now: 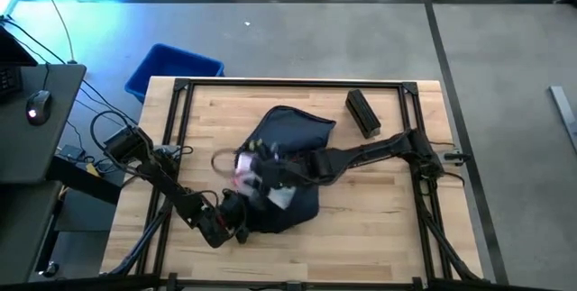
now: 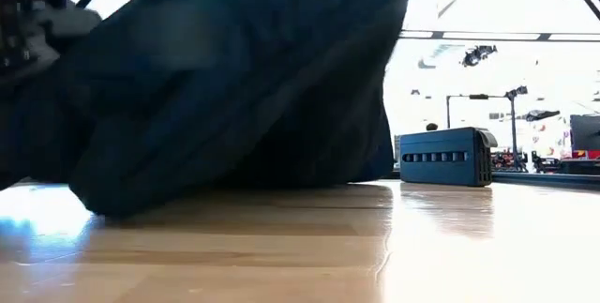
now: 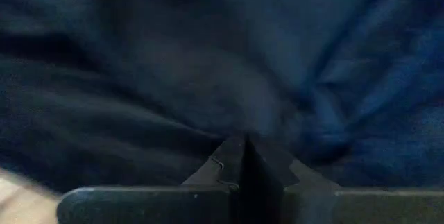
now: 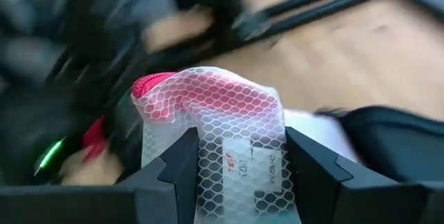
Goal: Unpack backpack
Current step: Remove the transparent pink zip bag from the blue backpack
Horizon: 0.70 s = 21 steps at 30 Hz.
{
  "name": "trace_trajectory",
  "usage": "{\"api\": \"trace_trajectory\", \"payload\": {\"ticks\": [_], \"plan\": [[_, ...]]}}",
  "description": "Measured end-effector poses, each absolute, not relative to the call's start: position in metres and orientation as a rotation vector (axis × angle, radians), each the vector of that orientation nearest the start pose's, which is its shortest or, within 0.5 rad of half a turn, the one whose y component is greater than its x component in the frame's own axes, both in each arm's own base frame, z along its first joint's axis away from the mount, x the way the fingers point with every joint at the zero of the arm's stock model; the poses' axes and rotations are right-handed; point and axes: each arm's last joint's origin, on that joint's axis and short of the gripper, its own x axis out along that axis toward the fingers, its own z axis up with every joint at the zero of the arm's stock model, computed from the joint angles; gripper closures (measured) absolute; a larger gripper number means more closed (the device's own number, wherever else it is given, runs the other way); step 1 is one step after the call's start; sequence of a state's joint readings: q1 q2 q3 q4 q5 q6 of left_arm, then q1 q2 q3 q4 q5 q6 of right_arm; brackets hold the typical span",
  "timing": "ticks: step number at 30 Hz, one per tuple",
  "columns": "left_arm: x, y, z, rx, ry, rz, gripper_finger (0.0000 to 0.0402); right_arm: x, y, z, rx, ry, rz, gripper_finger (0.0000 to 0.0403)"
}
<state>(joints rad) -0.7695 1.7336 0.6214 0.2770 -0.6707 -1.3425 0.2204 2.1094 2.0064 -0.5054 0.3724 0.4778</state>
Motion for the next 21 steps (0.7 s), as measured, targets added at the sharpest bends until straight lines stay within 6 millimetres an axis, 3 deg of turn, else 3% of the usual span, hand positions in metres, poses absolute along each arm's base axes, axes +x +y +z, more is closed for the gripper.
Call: {"api": "trace_trajectory", "payload": {"ticks": [6,10,13,16,21], "plan": [[0.223,-0.177,0.102,-0.737,0.568,0.362,0.0401,0.485,0.067,0.320,0.357,0.401,-0.329,0.0254],[0.230,-0.170,0.102,-0.765,0.554,0.385,0.0401,0.487,0.063,0.324,0.371,0.367,-0.321,0.0254],[0.239,-0.173,0.112,-0.738,0.490,0.280,0.0401,0.486,0.063,0.321,0.358,0.392,-0.327,0.0254],[0.246,-0.175,0.118,-0.682,0.474,0.177,0.0401,0.487,0.071,0.309,0.325,0.438,-0.355,0.0254],[0.252,-0.170,0.119,-0.622,0.510,0.104,0.0401,0.499,0.088,0.271,0.315,0.515,-0.358,0.0254]]}}
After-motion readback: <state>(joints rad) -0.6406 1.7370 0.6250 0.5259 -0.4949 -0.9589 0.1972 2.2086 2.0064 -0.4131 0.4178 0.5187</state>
